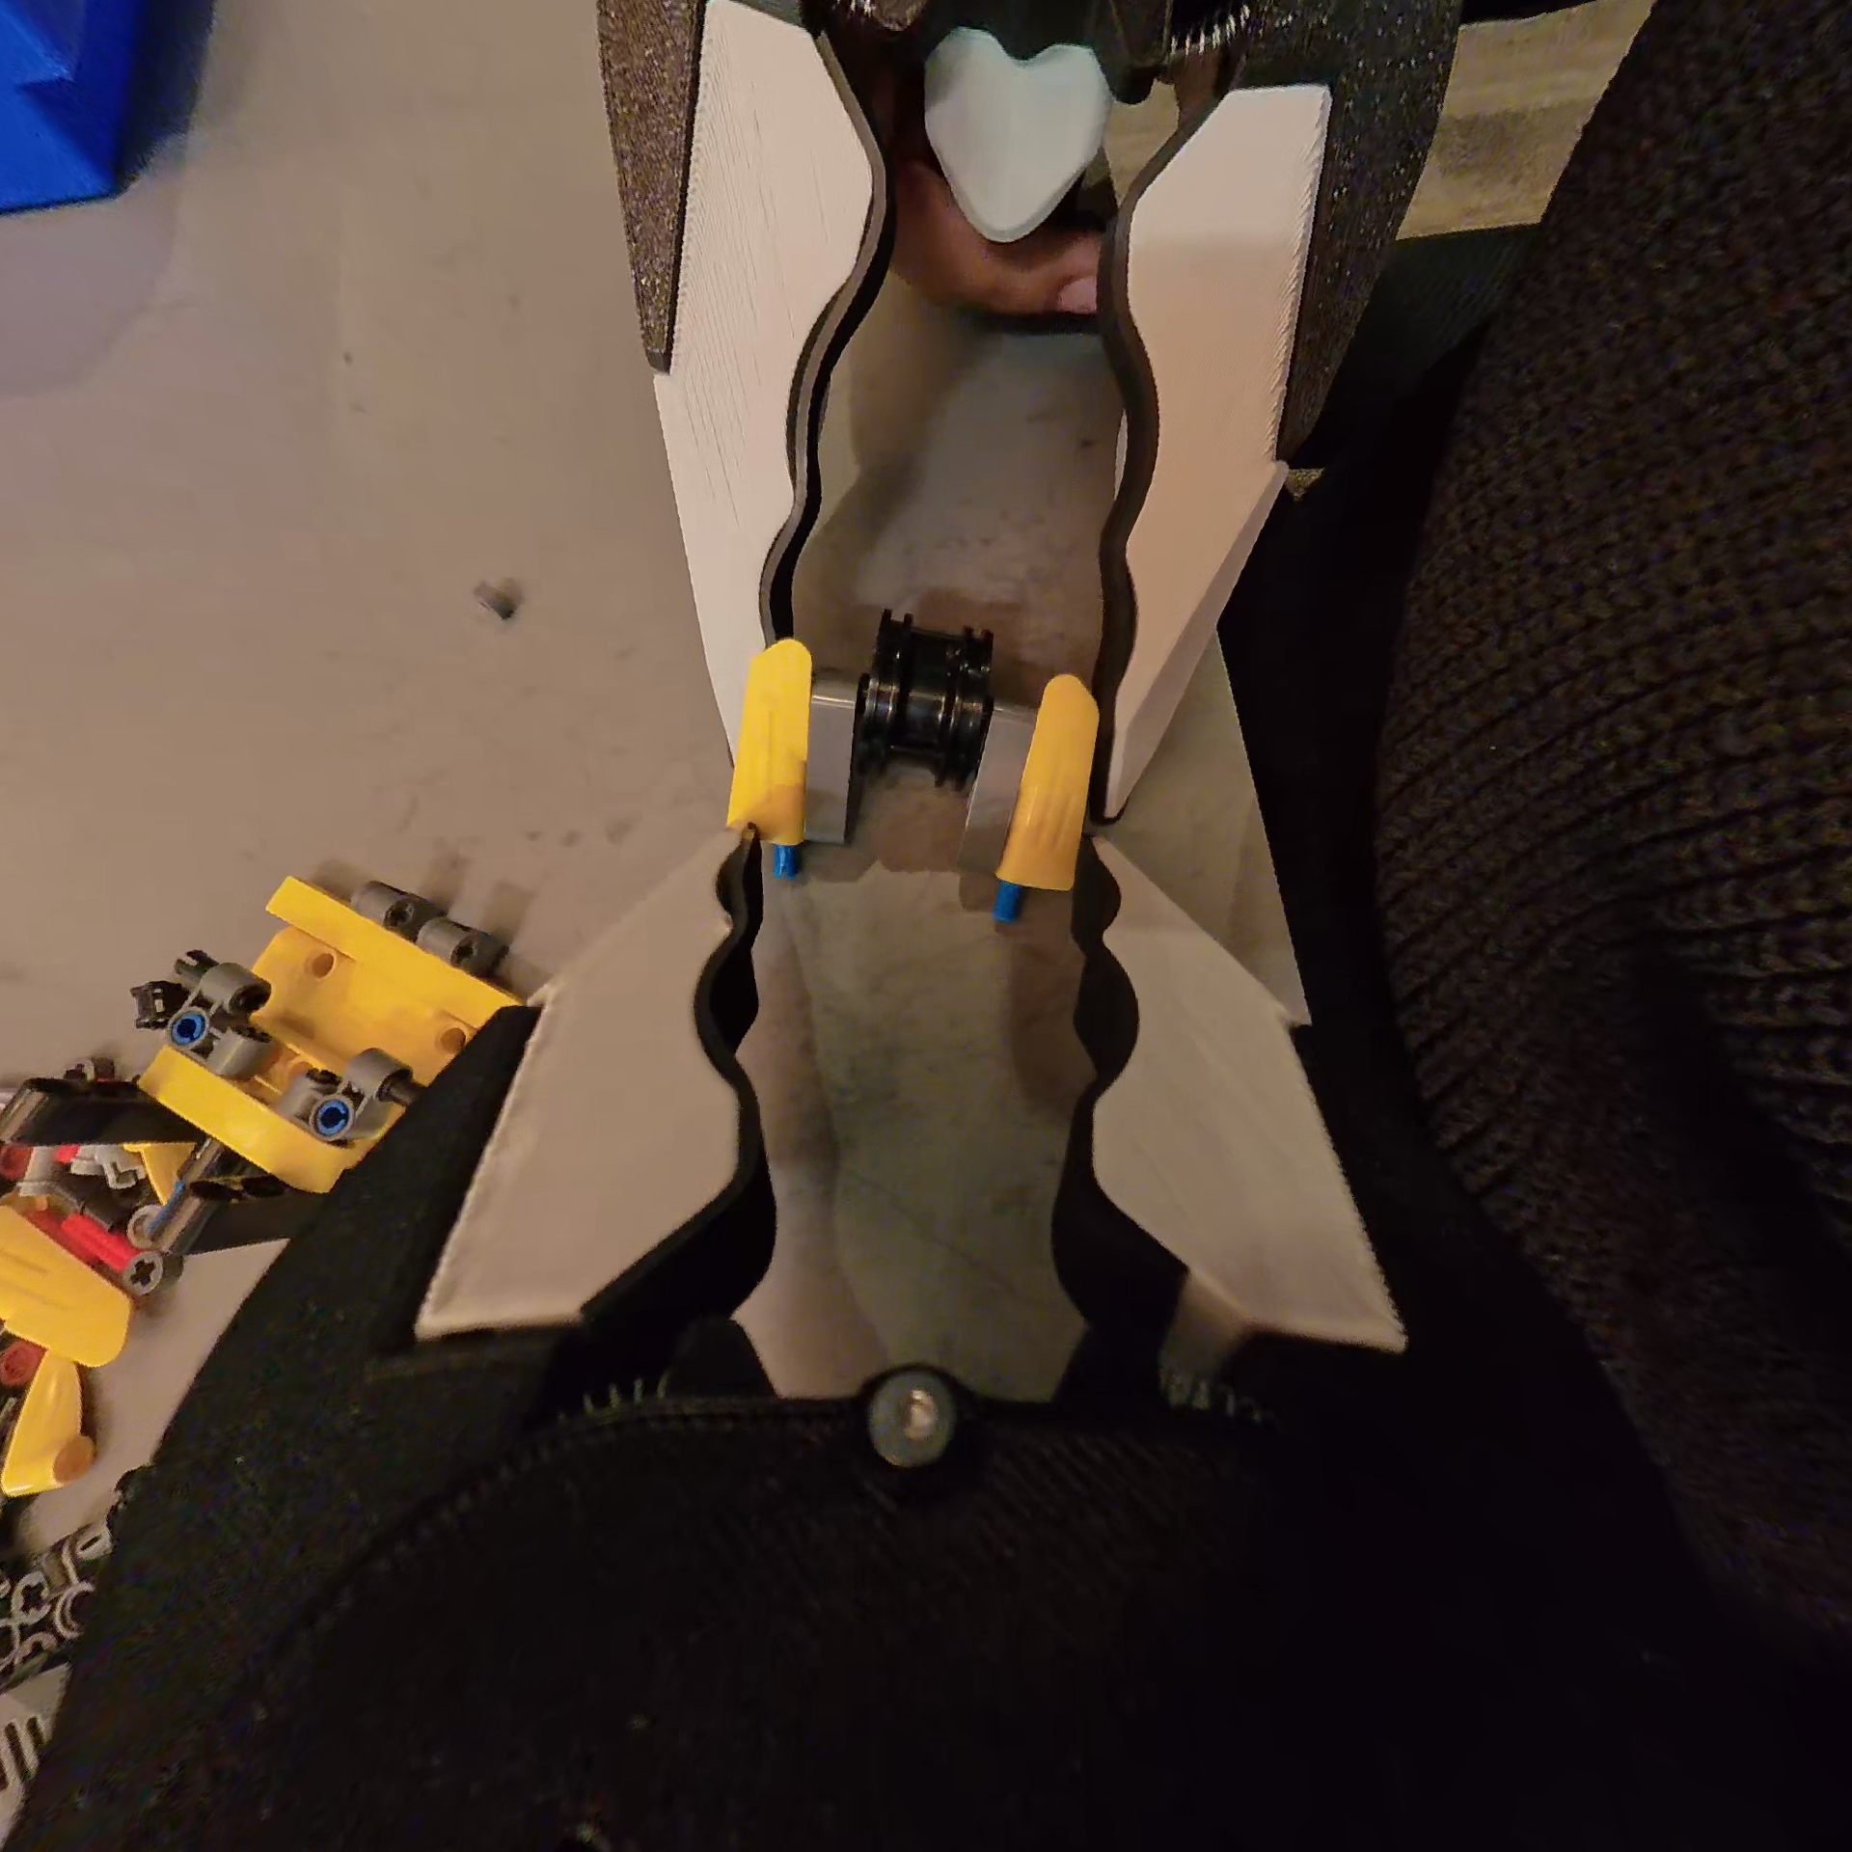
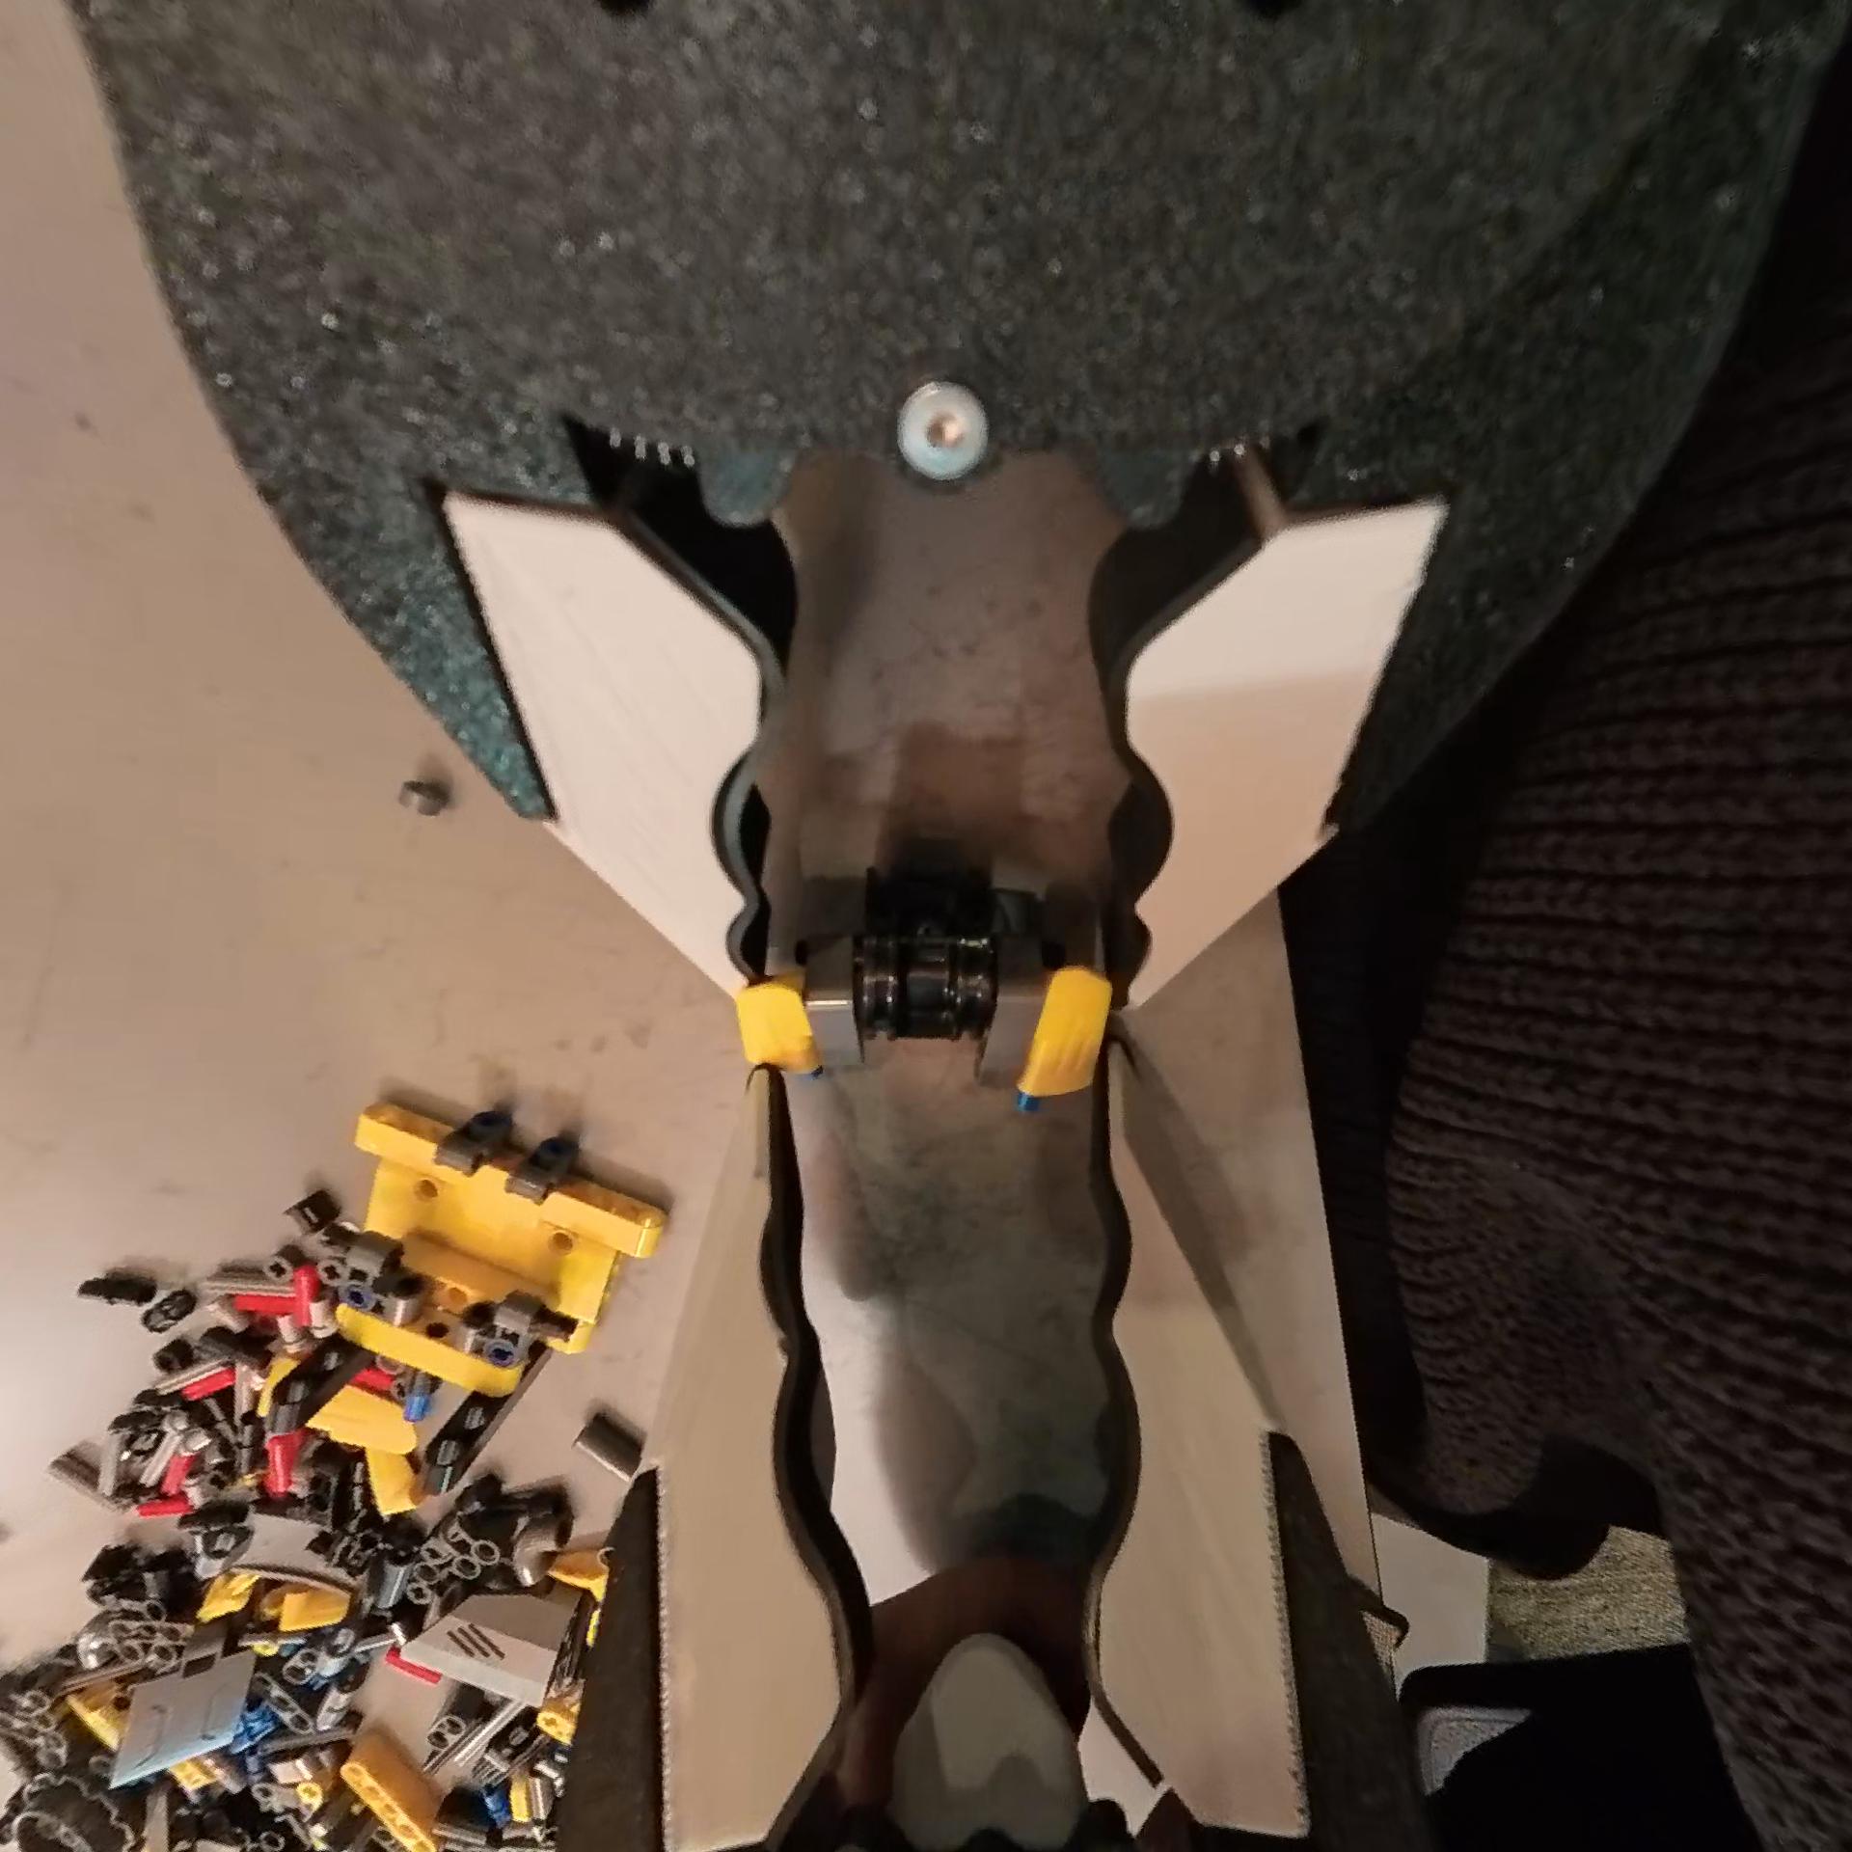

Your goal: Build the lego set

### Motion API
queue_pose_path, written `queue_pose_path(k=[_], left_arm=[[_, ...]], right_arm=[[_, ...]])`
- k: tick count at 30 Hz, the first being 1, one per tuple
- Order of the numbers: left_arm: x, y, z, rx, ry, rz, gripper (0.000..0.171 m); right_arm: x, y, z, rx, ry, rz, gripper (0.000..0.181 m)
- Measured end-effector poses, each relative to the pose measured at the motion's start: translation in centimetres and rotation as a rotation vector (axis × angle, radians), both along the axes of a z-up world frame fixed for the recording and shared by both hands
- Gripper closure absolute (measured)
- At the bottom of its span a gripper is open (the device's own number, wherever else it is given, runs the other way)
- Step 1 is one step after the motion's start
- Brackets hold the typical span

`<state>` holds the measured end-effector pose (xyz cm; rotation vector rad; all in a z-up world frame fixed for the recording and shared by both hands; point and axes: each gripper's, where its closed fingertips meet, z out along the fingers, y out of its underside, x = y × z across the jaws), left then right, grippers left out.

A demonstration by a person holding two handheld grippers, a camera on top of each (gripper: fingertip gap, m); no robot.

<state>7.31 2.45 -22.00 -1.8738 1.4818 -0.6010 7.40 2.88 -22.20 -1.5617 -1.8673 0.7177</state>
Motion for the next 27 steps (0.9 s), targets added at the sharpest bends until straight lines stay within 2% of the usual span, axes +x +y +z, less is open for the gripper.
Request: queue_pose_path(k=[9,11,14,27], left_arm=[[0.0,0.0,0.0,-0.007,-0.008,-0.004,0.111],[0.2,-1.0,-0.4,-0.088,-0.005,-0.046,0.129],[0.1,-0.7,-0.4,-0.072,-0.002,-0.029,0.125],[0.0,-0.6,-0.6,-0.055,0.015,-0.026,0.127]], right_arm=[[-0.3,0.0,0.4,0.069,0.035,0.027,0.115],[-0.4,0.0,0.4,0.091,0.037,0.033,0.115],[-0.3,0.1,0.3,0.063,0.024,0.029,0.115],[0.0,0.2,0.3,0.089,0.009,0.021,0.114]])
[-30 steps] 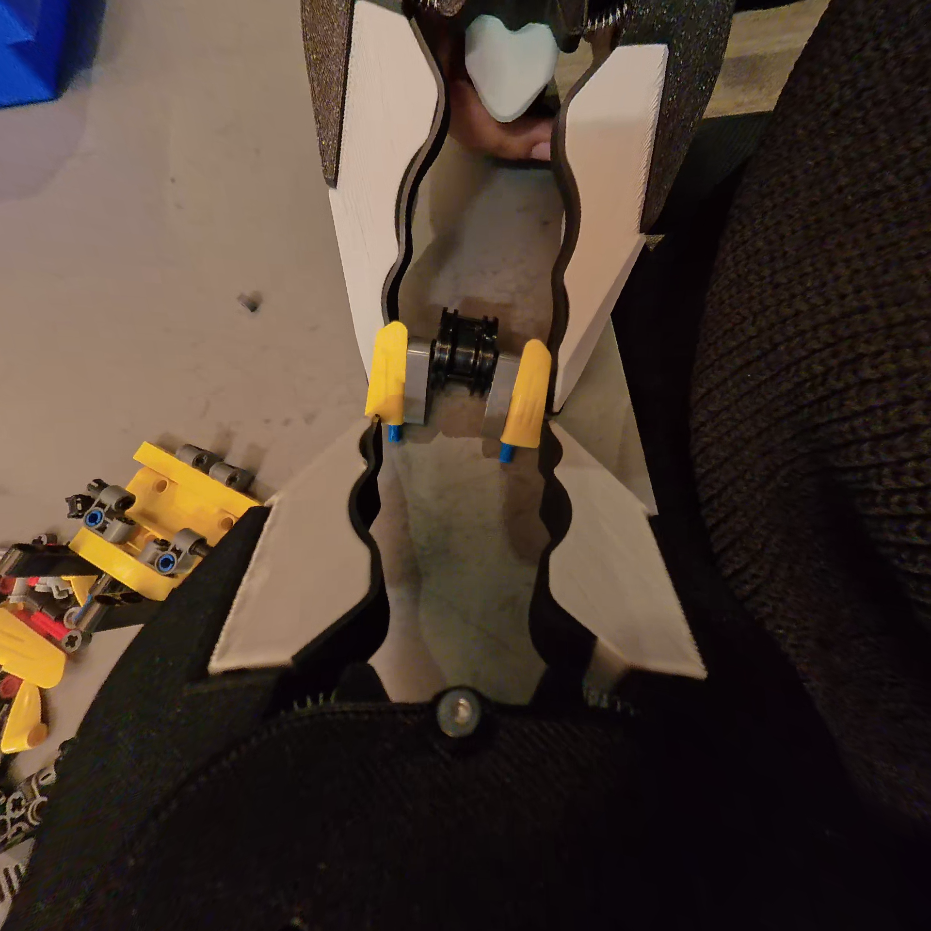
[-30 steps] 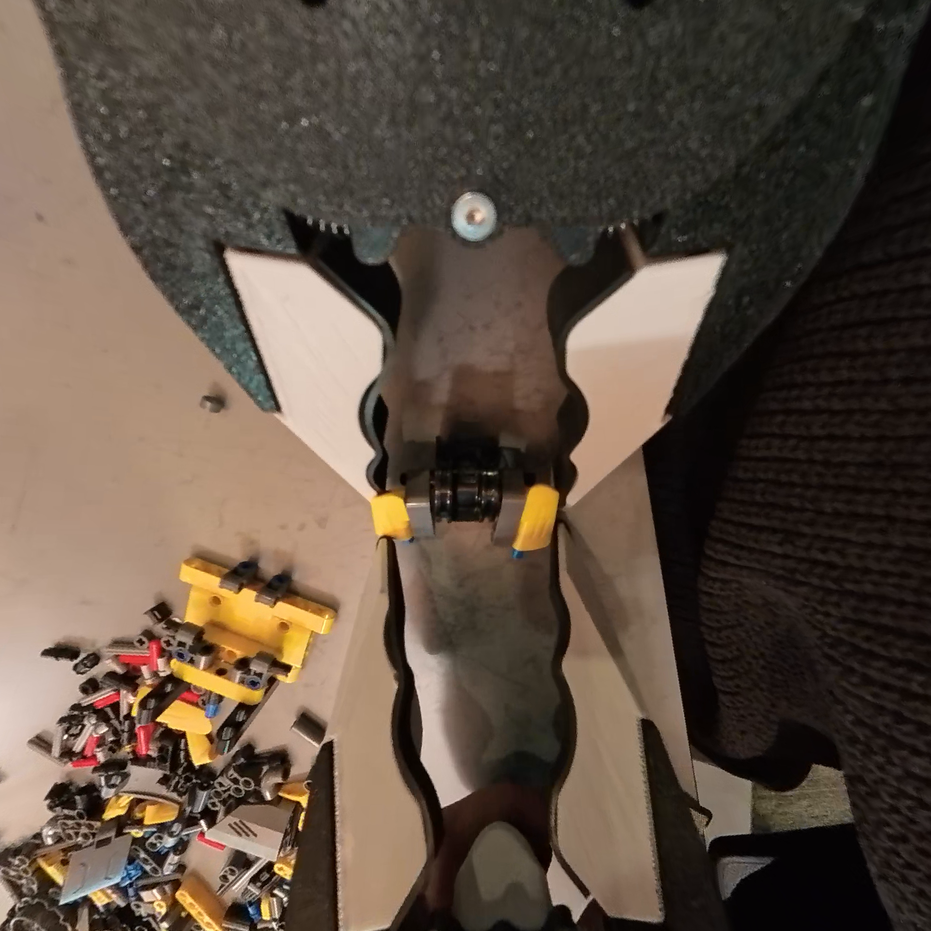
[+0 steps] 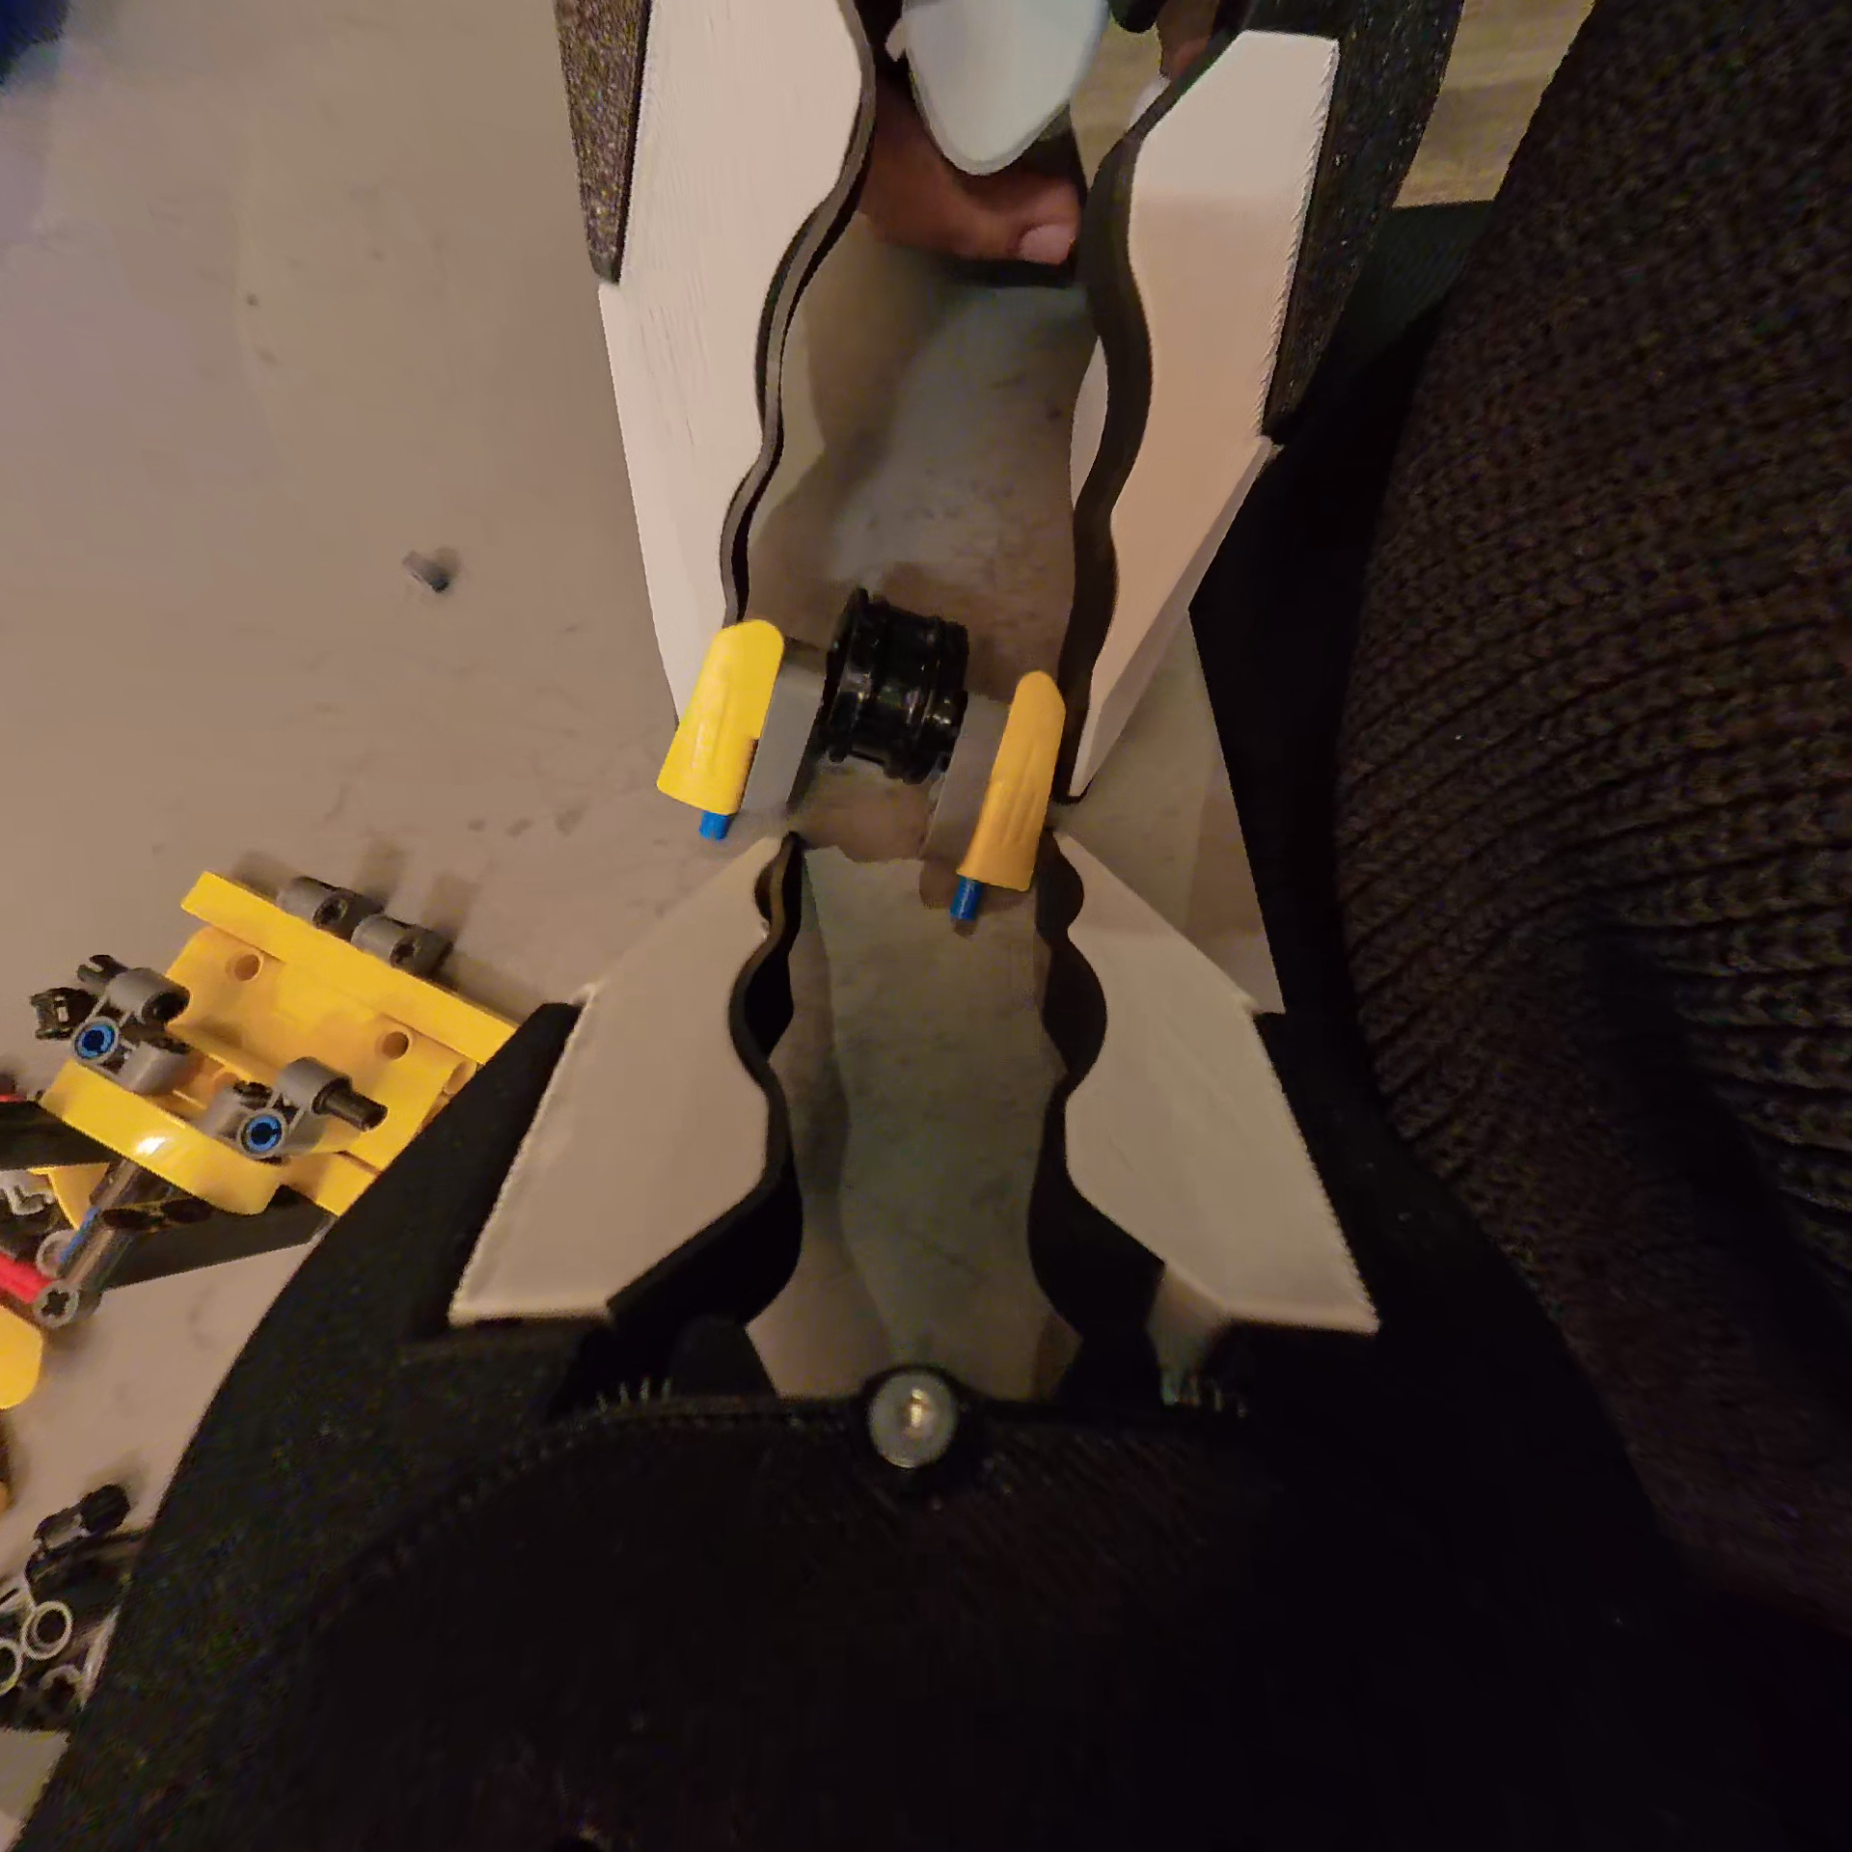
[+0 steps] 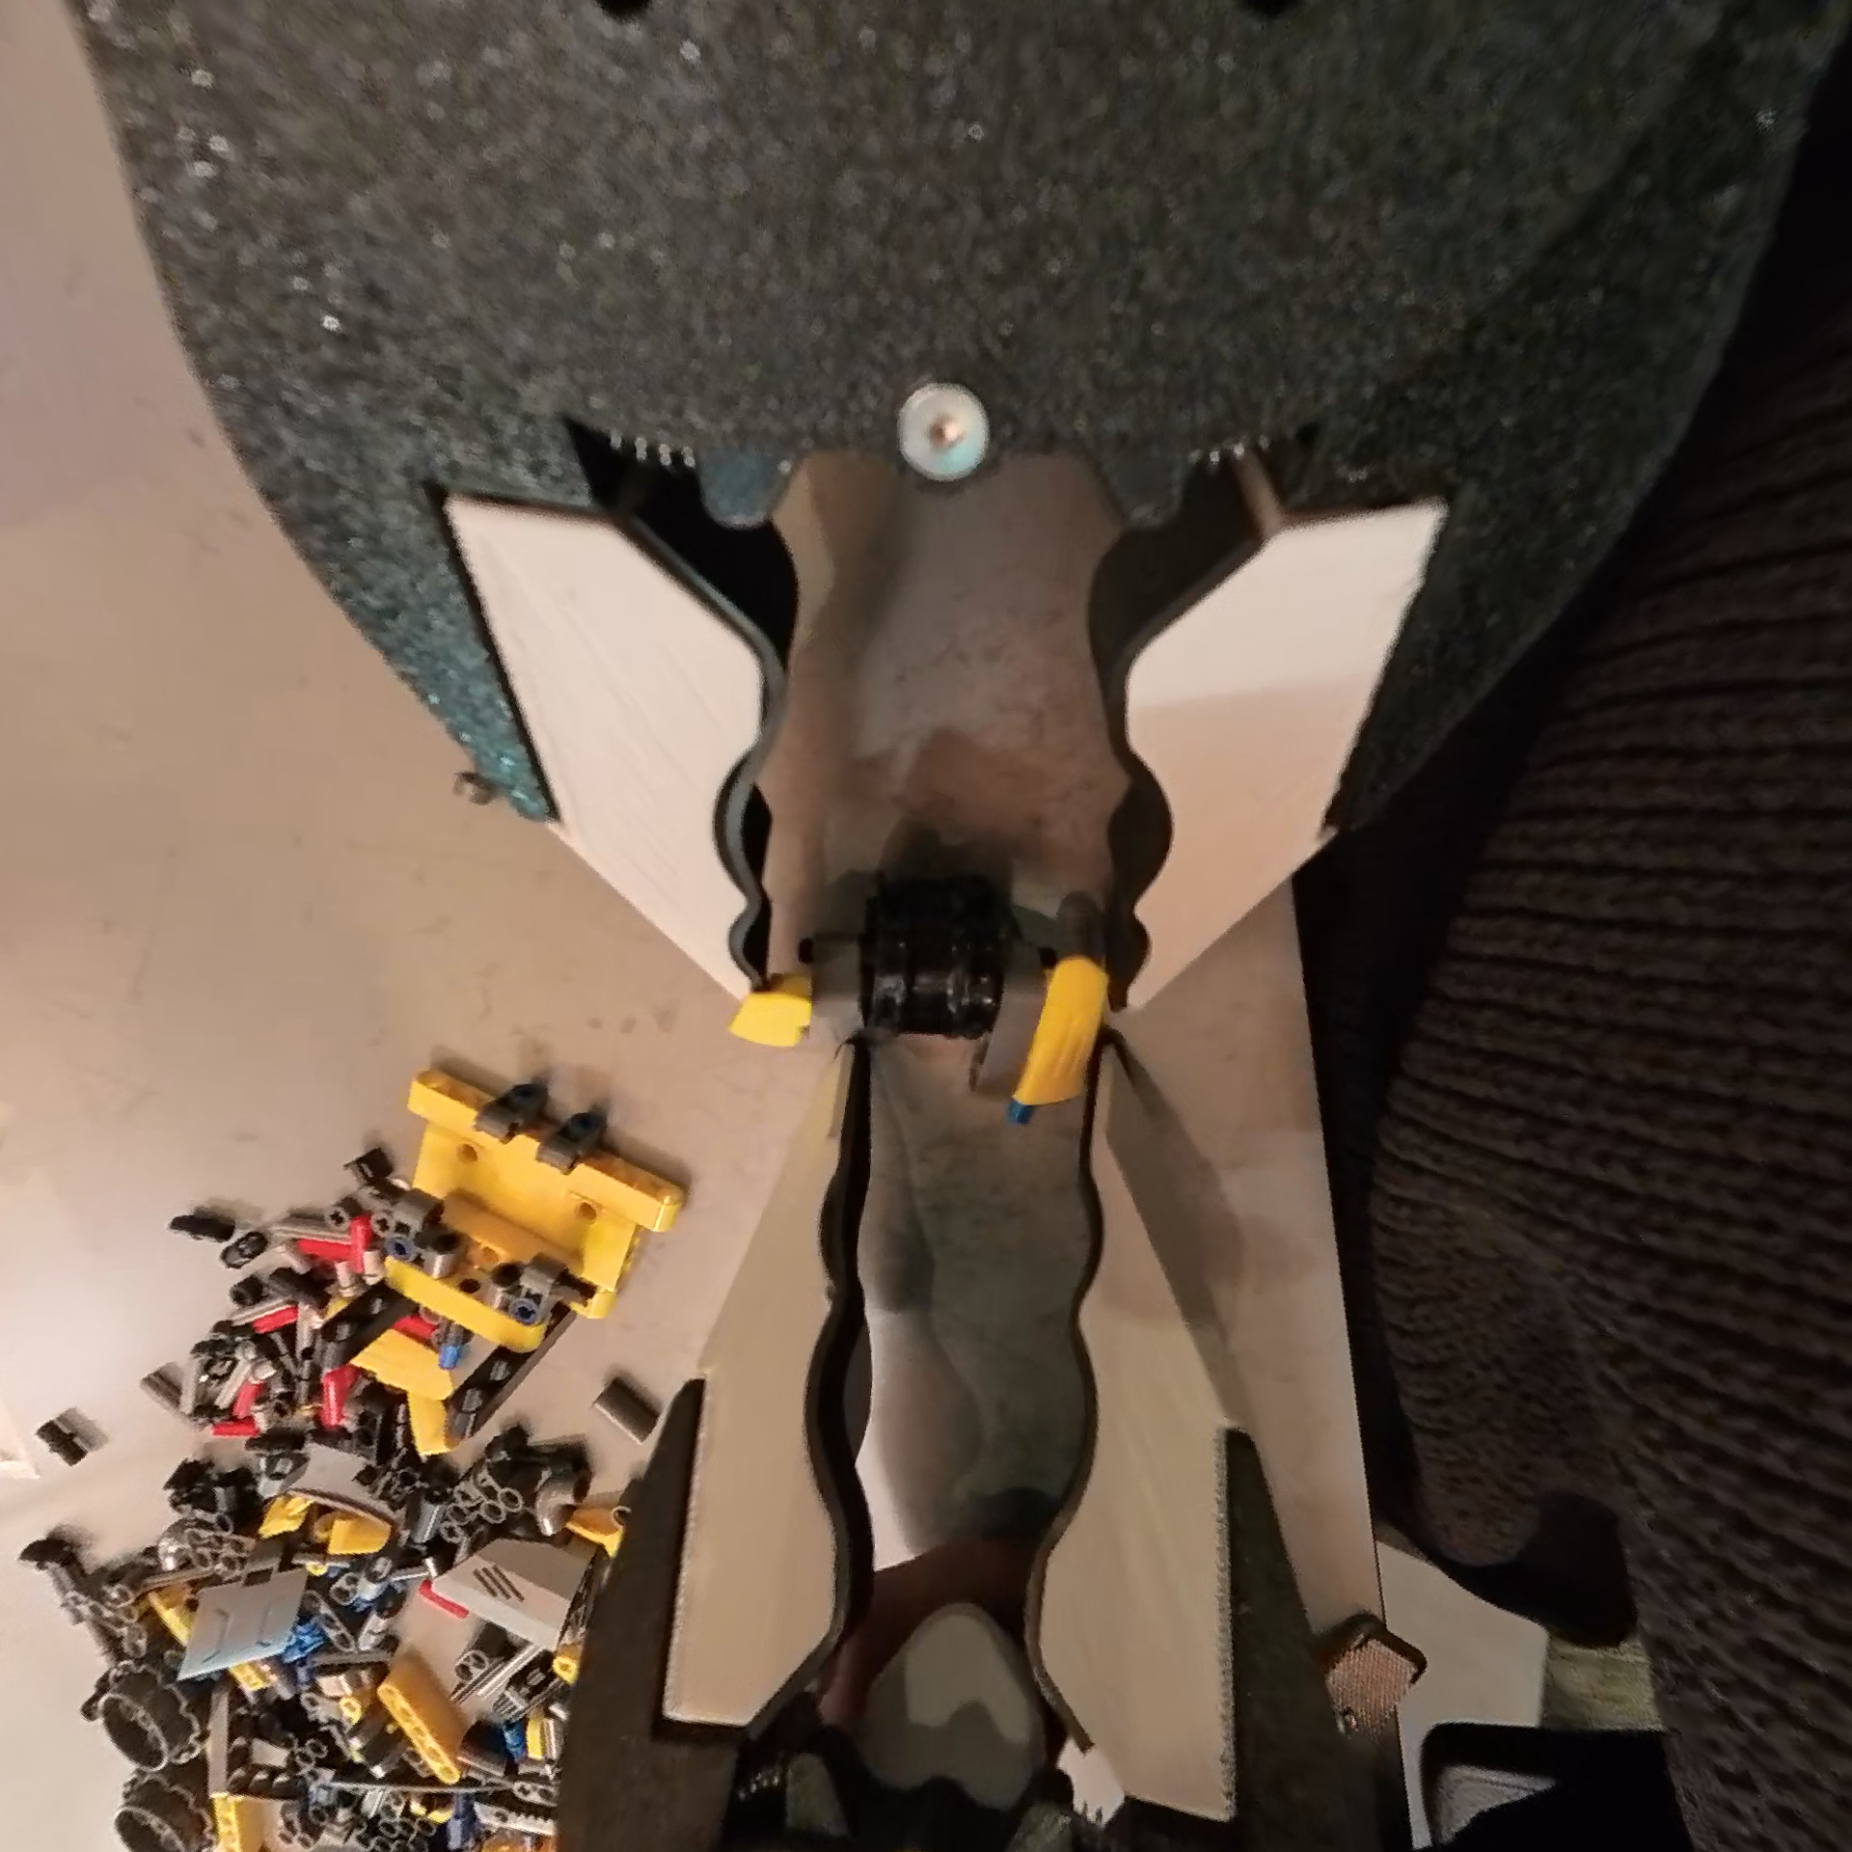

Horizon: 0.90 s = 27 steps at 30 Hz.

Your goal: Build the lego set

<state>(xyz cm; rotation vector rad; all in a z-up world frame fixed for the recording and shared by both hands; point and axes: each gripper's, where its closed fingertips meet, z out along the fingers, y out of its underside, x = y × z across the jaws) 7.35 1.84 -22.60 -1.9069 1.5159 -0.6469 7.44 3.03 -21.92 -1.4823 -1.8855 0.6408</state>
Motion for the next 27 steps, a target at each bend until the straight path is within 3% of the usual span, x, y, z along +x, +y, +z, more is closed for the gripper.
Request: queue_pose_path(k=[12,14,27], left_arm=[[-0.01,0.04,-0.01,0.007,0.001,0.002,0.126],[-0.02,0.08,-0.01,0.009,0.002,0.004,0.124],[0.16,0.37,-0.03,0.009,0.002,0.021,0.124]], right_arm=[[0.55,0.06,0.21,0.046,0.025,0.012,0.116],[0.61,0.43,0.25,0.064,0.030,-0.008,0.125],[0.21,0.58,0.25,0.060,0.032,-0.054,0.124]])
